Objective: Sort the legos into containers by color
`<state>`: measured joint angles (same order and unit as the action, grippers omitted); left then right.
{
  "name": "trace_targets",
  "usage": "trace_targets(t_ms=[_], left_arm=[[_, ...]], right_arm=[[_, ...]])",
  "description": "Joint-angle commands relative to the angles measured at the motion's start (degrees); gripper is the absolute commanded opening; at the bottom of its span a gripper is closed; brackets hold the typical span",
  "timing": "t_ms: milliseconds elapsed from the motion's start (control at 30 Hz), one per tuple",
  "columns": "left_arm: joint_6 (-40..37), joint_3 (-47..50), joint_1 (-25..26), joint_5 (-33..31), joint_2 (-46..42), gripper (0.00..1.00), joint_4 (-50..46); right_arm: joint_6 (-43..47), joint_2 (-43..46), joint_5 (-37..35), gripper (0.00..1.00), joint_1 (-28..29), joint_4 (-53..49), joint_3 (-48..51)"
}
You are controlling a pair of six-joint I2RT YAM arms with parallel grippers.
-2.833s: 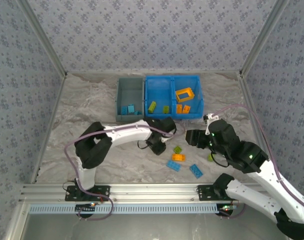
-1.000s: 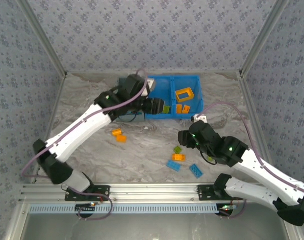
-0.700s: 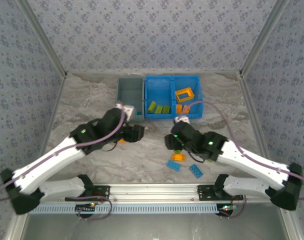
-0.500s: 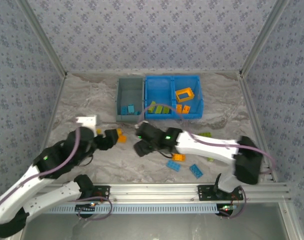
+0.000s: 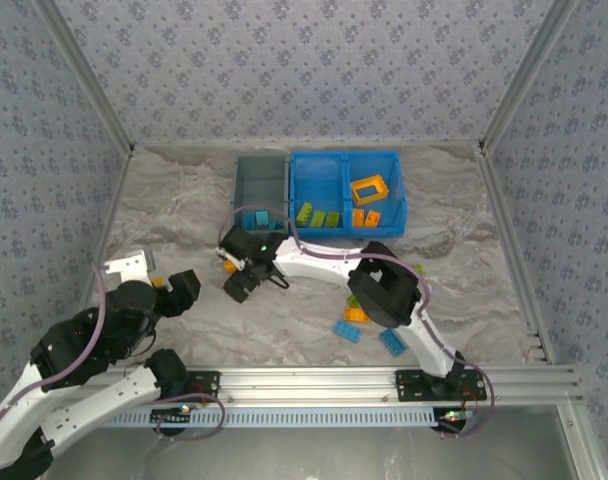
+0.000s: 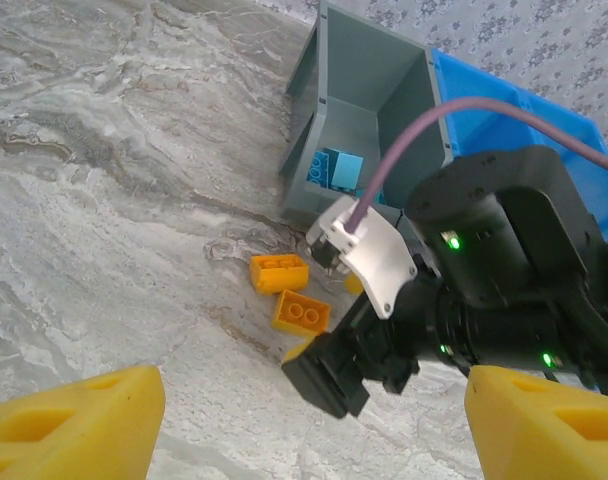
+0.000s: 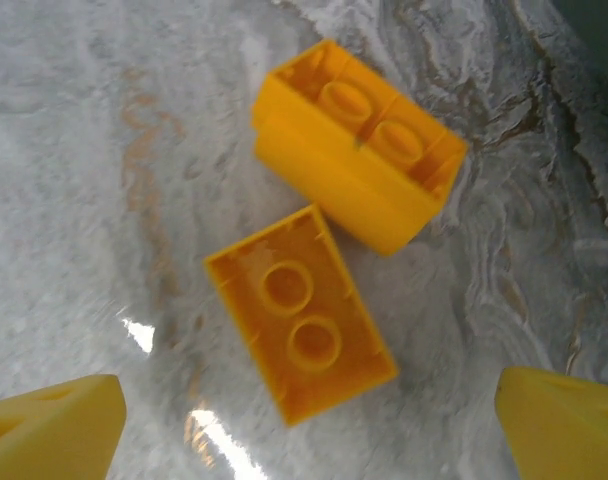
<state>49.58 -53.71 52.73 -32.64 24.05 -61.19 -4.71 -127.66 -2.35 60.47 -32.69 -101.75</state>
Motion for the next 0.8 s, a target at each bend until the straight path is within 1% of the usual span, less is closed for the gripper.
trace_targets(t_ms=[0, 100, 167, 200, 333, 400, 600, 767], left_arm=[[0.3, -0.3, -0.2, -0.4, 1.0, 0.79, -0.7], [0.2, -0.3, -0.2, -0.4, 1.6, 0.79, -0.1], [0.2, -0.3, -0.3, 0.9, 1.9, 0.79, 0.1], [0.2, -0.3, -0.3, 1.0, 2.0, 0.79, 0.3], [0.0, -0.1, -0.3, 1.0, 2.3, 0.79, 0.8], [0.0, -0.1, -0.3, 1.1, 2.6, 0.79, 1.1], [-0.3, -0.4, -0.3, 1.4, 3.4, 0.79, 1.6], [-0.6, -0.7, -0.3, 1.7, 3.8, 0.79, 2.1]], right_arm=[[3.5, -4.1, 2.0, 0.93, 0.0, -5.1, -5.8], [3.6, -7.1, 1.7, 0.87, -0.5, -6.7, -9.3], [3.7, -8.3, 2.2, 0.81, -0.9, -7.6, -11.0], [3.7, -8.5, 2.5, 0.8, -0.9, -7.9, -11.6], [4.0, -8.6, 3.4, 0.74, -0.5, -7.6, -11.7], [4.1, -8.7, 3.5, 0.69, -0.3, -7.6, -11.6], [4.3, -7.8, 3.1, 0.5, 0.3, -7.9, -9.6], [3.7, -2.7, 3.3, 0.36, 0.9, -5.1, -2.7]])
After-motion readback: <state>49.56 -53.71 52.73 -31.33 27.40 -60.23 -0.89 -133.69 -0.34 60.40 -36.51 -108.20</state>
